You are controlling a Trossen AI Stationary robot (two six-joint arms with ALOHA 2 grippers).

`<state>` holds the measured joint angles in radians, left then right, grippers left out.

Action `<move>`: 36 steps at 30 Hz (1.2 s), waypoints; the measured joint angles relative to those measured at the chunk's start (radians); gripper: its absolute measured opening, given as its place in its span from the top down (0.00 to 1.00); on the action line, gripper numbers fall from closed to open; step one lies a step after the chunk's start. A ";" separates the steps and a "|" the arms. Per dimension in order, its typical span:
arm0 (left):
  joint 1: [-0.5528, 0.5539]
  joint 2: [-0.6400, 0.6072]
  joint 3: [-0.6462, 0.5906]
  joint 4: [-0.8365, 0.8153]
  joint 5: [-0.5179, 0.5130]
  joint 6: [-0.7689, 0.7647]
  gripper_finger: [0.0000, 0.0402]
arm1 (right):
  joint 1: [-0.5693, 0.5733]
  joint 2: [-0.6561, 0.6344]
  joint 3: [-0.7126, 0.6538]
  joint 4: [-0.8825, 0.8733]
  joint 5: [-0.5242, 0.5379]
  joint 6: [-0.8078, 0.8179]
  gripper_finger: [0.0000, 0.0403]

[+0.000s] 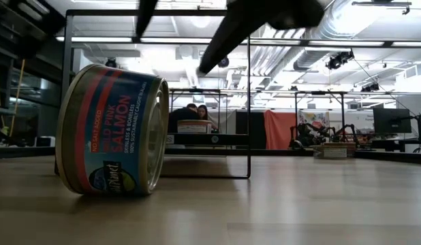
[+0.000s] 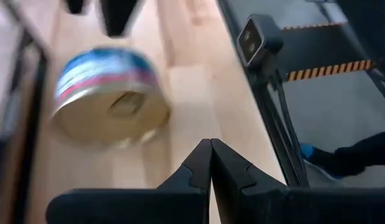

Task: Stack canned seafood by type on shelf
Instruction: Put the blue pink tuna can on the shelf

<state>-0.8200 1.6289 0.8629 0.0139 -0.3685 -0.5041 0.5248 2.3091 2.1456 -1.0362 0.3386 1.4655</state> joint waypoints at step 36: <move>0.073 -0.068 0.133 -0.262 -0.092 0.087 1.00 | 0.018 -0.034 0.000 0.013 -0.030 -0.614 0.41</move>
<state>-0.7469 1.5610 0.9955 -0.2484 -0.4603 -0.4168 0.5424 2.2747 2.1456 -1.0235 0.3091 0.8518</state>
